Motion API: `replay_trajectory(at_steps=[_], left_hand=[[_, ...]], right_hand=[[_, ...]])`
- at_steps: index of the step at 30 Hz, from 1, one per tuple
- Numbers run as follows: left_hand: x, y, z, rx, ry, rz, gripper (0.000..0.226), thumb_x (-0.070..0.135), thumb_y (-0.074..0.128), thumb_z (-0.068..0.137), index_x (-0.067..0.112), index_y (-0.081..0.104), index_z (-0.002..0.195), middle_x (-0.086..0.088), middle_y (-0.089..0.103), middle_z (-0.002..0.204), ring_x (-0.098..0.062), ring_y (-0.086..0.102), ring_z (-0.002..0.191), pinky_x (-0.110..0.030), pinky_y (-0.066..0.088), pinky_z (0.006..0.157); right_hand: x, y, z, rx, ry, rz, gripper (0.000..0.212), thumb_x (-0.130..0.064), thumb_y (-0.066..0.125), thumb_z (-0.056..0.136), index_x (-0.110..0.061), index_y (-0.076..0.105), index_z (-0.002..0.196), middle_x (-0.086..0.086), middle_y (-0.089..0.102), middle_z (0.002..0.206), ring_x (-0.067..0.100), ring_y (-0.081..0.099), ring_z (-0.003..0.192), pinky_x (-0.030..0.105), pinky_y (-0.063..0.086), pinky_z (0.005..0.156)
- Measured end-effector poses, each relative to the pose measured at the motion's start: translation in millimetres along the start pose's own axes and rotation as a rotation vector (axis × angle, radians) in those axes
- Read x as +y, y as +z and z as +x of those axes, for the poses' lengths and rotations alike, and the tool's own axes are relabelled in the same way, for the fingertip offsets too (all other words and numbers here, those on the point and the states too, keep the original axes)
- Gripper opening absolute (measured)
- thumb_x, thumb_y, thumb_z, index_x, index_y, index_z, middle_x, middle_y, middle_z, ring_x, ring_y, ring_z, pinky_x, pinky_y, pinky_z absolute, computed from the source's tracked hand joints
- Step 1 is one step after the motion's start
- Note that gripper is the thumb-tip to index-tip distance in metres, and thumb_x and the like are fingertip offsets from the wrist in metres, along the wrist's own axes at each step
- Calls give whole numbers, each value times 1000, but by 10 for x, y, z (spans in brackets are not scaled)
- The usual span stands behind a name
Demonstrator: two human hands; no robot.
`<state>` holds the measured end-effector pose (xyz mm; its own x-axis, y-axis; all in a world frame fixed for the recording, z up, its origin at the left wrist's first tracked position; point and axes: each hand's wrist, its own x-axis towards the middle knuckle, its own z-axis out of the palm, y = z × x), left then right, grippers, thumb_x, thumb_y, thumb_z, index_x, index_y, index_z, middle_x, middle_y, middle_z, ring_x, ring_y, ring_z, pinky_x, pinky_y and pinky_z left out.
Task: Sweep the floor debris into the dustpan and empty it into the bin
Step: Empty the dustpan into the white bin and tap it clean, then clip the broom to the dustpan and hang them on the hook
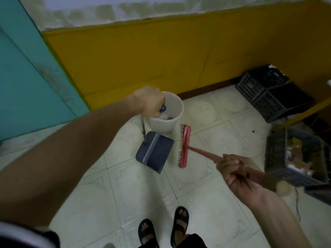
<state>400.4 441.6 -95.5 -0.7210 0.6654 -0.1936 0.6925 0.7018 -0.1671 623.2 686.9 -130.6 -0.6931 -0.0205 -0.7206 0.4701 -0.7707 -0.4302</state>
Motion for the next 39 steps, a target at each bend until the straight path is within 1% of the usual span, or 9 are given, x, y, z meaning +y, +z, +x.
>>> replay_trajectory(at_steps=[2, 7, 12, 16, 24, 28, 32, 36, 39], left_hand=[[157, 124, 42, -70, 42, -50, 35, 28, 48, 86, 17, 44, 53, -2, 43, 52, -23, 44, 51, -27, 34, 48], [429, 669, 210, -218, 190, -43, 23, 26, 52, 86, 16, 56, 66, -1, 53, 61, -25, 57, 63, -31, 49, 61], [768, 1113, 351, -402, 345, 41, 20, 22, 53, 88, 8, 66, 83, -4, 52, 70, -23, 51, 65, -30, 47, 67], [971, 1405, 426, -506, 363, 103, 14, 13, 55, 90, 5, 66, 90, -4, 54, 75, -22, 54, 69, -35, 52, 80], [1148, 1913, 590, -327, 433, 266, 19, 21, 63, 88, 11, 70, 102, -9, 68, 108, -26, 52, 108, -45, 34, 98], [1177, 1961, 571, -392, 272, 52, 51, 60, 66, 75, 20, 68, 107, -6, 58, 124, -25, 43, 124, -60, 23, 109], [1145, 2034, 377, -462, 57, -322, 82, 90, 48, 59, 31, 65, 113, -2, 35, 151, -25, 15, 144, -65, 8, 112], [1216, 2117, 172, -146, -208, -753, 69, 76, 46, 78, 29, 56, 127, -3, 23, 158, -25, 14, 147, -57, 28, 114], [1321, 2249, 194, -13, -578, -978, 64, 47, 63, 85, 30, 38, 141, -6, 14, 159, -30, 17, 146, -52, 34, 112]], right_hand=[[71, 67, 82, -123, 77, 117, 102, 22, 82, 40, 19, 39, 132, 1, 49, 54, 7, 49, 38, 16, 45, 35], [160, -13, 665, 44, 50, 23, 51, 15, 24, 92, 22, 18, 143, 6, 62, 56, 3, 46, 40, 12, 44, 38], [244, -63, 1132, 109, 129, 11, 25, 12, 32, 91, 8, 56, 98, 14, 50, 101, 5, 45, 40, 13, 43, 37], [223, -222, 1464, 105, 118, -59, 30, 10, 34, 92, -9, 48, 74, 10, 49, 72, 11, 49, 48, 16, 47, 40], [146, -575, 1851, 210, 143, -84, 26, -2, 57, 92, 1, 55, 117, 24, 57, 103, 16, 67, 52, 21, 51, 41], [147, -688, 1881, 201, 135, -147, 30, -3, 55, 92, -4, 59, 121, 20, 57, 106, 16, 67, 63, 20, 47, 39], [128, -587, 1907, 172, 68, -167, 15, -3, 49, 90, -4, 63, 88, 23, 57, 92, 18, 52, 61, 20, 50, 45], [104, -549, 1931, 128, -20, -240, 29, 6, 38, 92, 2, 61, 111, 26, 62, 95, 27, 59, 73, 29, 54, 70], [146, -464, 1980, 188, -169, -613, 24, 4, 56, 91, -17, 65, 98, 11, 74, 79, 23, 66, 72, 33, 58, 73]])
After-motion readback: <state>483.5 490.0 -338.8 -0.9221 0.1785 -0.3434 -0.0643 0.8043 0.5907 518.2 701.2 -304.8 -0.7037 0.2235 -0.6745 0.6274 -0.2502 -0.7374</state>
